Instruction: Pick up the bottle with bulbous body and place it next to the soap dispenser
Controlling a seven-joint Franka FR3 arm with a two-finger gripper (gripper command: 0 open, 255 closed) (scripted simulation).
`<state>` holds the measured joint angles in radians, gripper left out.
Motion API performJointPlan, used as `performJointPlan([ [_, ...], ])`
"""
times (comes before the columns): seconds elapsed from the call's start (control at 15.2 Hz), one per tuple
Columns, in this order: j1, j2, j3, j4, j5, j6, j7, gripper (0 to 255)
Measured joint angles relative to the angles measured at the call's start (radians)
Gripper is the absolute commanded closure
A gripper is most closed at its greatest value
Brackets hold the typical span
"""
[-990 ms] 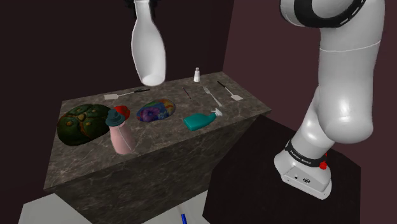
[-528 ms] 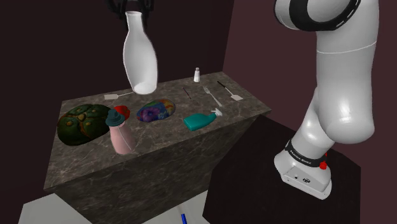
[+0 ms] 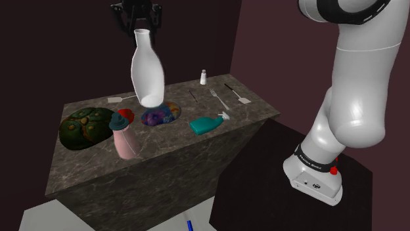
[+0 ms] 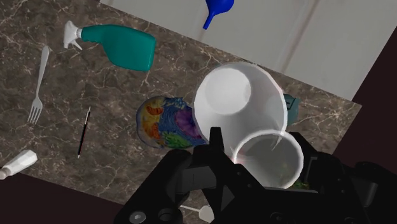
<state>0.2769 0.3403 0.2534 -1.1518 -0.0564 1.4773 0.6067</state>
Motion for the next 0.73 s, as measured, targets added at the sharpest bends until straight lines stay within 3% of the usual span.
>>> performJointPlan([
  [0.73,-0.017,-0.052,-0.002,-0.227,0.013,0.176,-0.006,255],
])
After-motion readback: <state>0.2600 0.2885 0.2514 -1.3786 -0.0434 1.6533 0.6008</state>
